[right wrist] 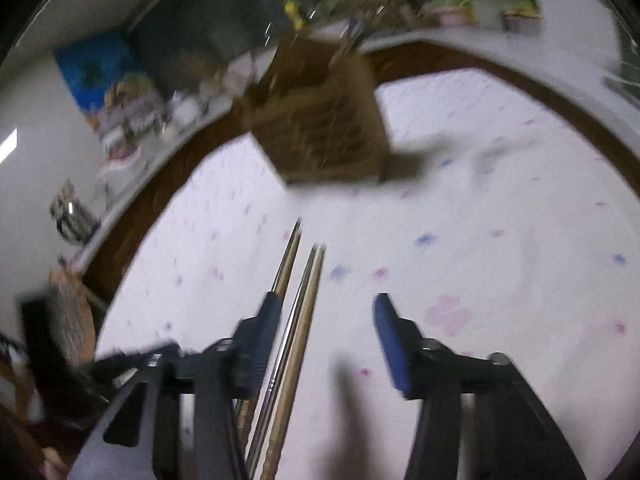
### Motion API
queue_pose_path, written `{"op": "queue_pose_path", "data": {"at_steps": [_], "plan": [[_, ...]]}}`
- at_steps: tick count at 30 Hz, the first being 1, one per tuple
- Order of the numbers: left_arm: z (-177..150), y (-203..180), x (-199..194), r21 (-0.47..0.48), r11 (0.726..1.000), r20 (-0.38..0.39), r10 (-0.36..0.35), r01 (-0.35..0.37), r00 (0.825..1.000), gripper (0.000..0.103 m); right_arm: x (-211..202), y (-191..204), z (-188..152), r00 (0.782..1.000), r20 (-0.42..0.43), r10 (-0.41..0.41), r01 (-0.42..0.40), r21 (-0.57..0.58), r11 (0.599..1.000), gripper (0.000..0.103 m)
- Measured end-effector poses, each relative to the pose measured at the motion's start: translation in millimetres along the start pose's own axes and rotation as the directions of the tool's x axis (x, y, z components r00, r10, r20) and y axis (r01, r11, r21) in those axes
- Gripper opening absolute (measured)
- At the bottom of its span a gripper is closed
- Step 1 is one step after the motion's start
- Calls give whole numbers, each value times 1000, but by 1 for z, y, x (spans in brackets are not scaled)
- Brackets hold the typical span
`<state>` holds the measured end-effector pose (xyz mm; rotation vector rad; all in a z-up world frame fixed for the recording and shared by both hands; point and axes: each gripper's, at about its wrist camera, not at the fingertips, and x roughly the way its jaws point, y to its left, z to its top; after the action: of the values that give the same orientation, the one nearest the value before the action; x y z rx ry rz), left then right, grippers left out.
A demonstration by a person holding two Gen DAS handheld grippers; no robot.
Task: Organize utensils
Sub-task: 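Move both grippers back over the last sticks, then grasp a wooden chopstick with the right gripper while the left gripper grasps another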
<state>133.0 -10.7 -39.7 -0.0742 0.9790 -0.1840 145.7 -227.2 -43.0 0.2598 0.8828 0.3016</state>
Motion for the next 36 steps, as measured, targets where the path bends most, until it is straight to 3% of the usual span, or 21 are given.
{"op": "queue_pose_path", "data": {"at_steps": [5,10,14,19,21,22,28,32,36], "plan": [[8,12,1,-40,999,-3,-10,9,1000,44,35,24,-8,994,-88,-66,56,-113,992,21],[13,3,9,-16,999,-18,-35,35,999,44,27,19,-7,993,-73,-95,84,-149,985,8],[24,-15,19,29,998,-23,-60,61,998,44,11,-1,-13,990,-66,-123,113,-148,983,8],[50,-40,41,75,992,-31,-95,97,995,44,-10,-38,-13,989,-57,-136,133,-62,989,8],[59,-49,53,83,991,-57,-98,103,994,43,-10,-44,-10,988,-54,-147,145,-43,988,9],[63,-53,56,81,990,-64,-110,115,992,42,-10,-47,-8,988,-52,-145,144,-29,989,14],[66,-82,57,139,973,-72,-177,186,981,42,-6,-55,-2,992,-37,-123,124,19,992,14],[61,-100,75,190,967,-136,-143,168,980,42,-1,-60,6,991,-32,-126,127,25,992,14],[56,-111,76,255,963,-102,-68,92,992,42,3,-67,13,992,-32,-118,120,33,992,13]]}}
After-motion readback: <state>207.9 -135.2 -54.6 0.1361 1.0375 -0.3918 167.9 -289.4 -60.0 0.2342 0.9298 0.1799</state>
